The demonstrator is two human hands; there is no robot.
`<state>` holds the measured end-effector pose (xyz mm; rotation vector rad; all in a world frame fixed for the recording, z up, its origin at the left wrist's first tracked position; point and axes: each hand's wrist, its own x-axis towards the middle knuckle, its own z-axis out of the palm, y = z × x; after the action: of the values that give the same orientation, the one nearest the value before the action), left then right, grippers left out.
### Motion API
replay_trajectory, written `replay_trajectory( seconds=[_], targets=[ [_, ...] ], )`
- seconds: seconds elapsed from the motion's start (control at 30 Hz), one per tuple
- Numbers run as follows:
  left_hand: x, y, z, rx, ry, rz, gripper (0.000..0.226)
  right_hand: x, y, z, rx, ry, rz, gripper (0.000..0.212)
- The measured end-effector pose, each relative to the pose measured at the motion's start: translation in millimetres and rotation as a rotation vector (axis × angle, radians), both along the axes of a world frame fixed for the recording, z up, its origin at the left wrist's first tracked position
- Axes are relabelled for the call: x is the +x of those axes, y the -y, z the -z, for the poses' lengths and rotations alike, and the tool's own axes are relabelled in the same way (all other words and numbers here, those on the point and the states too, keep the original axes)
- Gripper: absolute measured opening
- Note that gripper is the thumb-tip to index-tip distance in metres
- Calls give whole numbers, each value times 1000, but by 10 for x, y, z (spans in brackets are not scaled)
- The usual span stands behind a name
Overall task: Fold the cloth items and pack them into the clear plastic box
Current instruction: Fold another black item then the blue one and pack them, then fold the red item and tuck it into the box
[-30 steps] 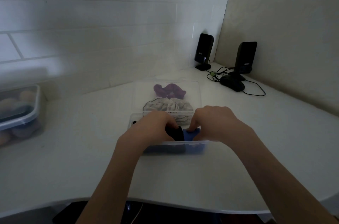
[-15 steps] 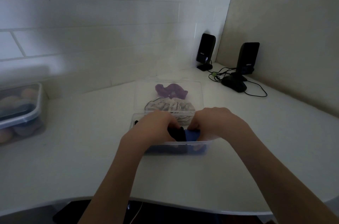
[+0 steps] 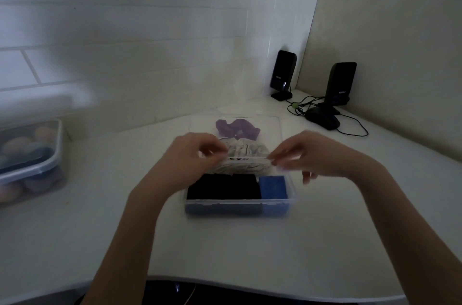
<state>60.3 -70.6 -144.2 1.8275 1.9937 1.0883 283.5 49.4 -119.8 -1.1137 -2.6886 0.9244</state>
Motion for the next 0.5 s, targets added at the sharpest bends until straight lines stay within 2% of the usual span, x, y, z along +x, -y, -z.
replay_trajectory(
  seconds=[0.1, 0.2, 0.27, 0.33, 0.43, 0.5],
  targets=[
    [-276, -4, 99, 209, 164, -222, 11, 106, -262, 36, 66, -281, 195, 9],
    [-442, -94, 249, 266, 396, -377, 11, 46, -575, 255, 110, -392, 342, 17],
    [-448, -156, 329, 253, 474, -404, 6, -67, -762, 499, 170, -340, 309, 31],
    [-417, -200, 369, 246, 525, -397, 11, -218, -864, 679, 189, -329, 213, 40],
    [-393, -230, 410, 243, 481, -382, 16, -450, -920, 830, 75, -404, 55, 47],
    [-393, -240, 441, 232, 420, -377, 16, -606, -1019, 915, 104, -338, 47, 49]
  ],
)
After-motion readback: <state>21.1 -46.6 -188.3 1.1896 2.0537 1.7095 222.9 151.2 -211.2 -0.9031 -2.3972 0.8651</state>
